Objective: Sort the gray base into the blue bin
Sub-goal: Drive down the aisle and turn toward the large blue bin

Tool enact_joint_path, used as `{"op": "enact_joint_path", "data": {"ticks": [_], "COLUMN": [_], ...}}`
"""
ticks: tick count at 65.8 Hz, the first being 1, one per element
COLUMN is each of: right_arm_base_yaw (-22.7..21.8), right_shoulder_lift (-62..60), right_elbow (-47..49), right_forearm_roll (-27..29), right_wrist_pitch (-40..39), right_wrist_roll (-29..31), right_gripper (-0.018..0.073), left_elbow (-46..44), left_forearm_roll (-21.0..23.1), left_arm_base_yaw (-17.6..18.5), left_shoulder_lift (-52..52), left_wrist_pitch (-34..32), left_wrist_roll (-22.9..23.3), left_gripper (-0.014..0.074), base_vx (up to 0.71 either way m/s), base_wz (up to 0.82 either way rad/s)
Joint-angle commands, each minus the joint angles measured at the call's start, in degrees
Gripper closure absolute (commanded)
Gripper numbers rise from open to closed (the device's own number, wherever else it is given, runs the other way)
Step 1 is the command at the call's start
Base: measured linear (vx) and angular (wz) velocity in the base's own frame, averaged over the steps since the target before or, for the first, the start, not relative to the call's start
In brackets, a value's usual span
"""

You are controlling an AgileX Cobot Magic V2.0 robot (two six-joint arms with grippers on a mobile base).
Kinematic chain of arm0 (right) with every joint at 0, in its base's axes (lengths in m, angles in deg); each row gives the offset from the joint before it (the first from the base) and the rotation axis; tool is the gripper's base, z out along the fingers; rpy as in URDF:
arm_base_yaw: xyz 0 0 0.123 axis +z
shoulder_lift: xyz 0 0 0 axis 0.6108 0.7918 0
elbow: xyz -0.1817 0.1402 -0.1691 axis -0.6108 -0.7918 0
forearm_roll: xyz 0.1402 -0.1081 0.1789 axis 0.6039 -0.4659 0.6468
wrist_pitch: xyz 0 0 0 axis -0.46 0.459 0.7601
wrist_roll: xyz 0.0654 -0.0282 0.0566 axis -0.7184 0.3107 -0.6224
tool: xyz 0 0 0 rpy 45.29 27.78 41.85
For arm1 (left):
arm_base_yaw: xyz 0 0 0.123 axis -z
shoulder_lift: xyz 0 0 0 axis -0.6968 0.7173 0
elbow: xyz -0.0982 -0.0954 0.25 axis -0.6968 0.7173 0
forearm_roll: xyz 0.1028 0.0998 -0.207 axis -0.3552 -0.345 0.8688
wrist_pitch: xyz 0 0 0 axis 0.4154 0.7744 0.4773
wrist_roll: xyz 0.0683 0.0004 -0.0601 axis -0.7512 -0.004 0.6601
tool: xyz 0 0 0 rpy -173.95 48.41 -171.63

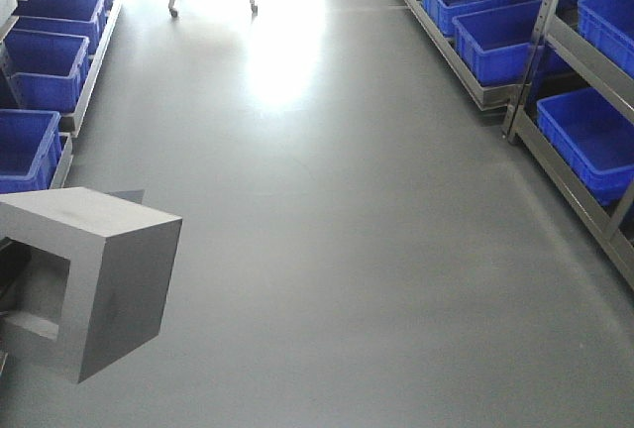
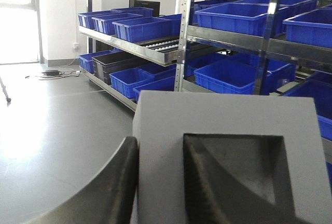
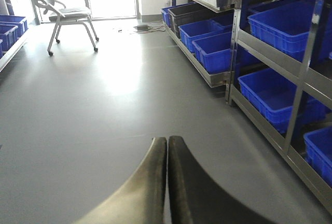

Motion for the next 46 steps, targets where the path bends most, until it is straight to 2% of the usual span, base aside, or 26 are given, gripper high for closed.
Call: {"op": "enact_joint_path", "data": {"ticks": [1, 46], "right_arm_base_yaw": [-0.22, -0.22], "right_shoulder_lift": [1.08, 1.08], "right_elbow": [-0.09, -0.09], "right_forearm_roll": [-0.25, -0.25], "right_wrist_pitch": [-4.13, -4.13], "right_wrist_roll": [0.70, 0.70], "right_gripper": [0.0564, 0.0564], "left_elbow": [-1.76, -1.76], "left_forearm_roll": [0.57, 0.57], "left_arm_base_yaw": [0.09, 0.09], "left_shoulder_lift": [0.26, 0.26], "left_wrist_pitch": [-5.49, -5.49], "left_wrist_roll": [0.26, 0.26], "left_gripper": [0.0603, 0.0603], "base_vx": [0.43, 0.42], "base_wz": [0.05, -0.01]}}
